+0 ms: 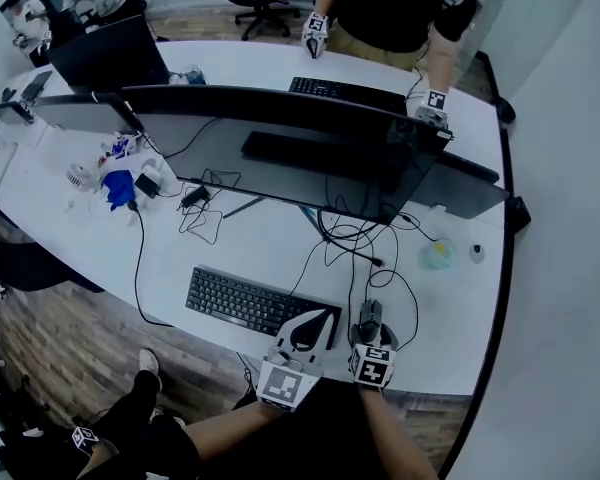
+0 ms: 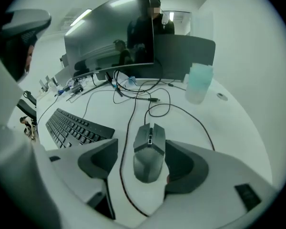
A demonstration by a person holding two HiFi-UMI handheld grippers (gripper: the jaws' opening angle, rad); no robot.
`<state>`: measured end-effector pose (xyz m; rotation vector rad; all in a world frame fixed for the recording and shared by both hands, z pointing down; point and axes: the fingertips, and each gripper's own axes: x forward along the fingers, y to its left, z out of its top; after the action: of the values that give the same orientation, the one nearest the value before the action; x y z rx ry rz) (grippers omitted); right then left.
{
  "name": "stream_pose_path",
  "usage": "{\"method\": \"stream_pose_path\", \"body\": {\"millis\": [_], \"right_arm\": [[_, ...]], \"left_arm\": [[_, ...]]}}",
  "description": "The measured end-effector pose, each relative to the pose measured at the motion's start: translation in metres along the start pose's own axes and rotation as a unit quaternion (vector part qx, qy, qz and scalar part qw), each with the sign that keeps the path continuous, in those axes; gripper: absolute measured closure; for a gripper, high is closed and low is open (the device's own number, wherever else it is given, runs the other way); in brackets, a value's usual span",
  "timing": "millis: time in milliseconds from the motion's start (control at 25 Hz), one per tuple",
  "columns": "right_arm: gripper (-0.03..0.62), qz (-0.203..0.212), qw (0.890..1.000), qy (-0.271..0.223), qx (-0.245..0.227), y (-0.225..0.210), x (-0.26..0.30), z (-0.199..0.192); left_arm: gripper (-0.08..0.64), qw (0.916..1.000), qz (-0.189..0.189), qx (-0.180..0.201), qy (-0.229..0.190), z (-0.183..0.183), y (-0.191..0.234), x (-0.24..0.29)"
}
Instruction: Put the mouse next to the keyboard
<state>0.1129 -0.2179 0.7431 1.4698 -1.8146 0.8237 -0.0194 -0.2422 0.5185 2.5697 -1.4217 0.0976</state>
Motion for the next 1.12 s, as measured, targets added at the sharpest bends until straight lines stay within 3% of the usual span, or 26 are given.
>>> {"method": "stream_pose_path", "body": {"millis": [200, 400, 560, 760, 840, 960, 1120], "right_arm": [[0.272, 0.028, 0.997, -0.073, 0.013, 0.017, -0.050, 0.033], [0.276, 0.057, 0.987, -0.146, 0.041, 0.039, -0.110, 0.059], [0.363, 0.074, 0.975, -0.200, 0.062, 0.051, -0.162, 0.067], [0.530, 0.072, 0.961, -0.261, 0.047, 0.059, -0.217, 0.062], [0.561, 0.086, 0.956, -0.279, 0.039, 0.066, -0.238, 0.054], [0.571, 0.103, 0.947, -0.303, 0.020, 0.073, -0.272, 0.036], [0.571, 0.116, 0.937, -0.328, 0.003, 0.069, -0.313, 0.005]], "left_arm": [[0.549, 0.9998, -0.014, 0.009, -0.010, 0.001, -0.009, -0.016], [0.549, 0.9993, -0.030, 0.019, -0.010, -0.008, -0.017, -0.031], [0.549, 0.9991, -0.035, 0.004, -0.025, -0.002, -0.032, -0.049], [0.549, 0.9982, -0.037, 0.006, -0.046, 0.012, -0.062, -0.081], [0.549, 0.9978, -0.030, 0.002, -0.059, 0.015, -0.077, -0.098], [0.549, 0.9984, -0.025, 0.021, -0.046, 0.010, -0.107, -0.123], [0.549, 0.9979, -0.014, -0.001, -0.064, 0.006, -0.159, -0.157]]}}
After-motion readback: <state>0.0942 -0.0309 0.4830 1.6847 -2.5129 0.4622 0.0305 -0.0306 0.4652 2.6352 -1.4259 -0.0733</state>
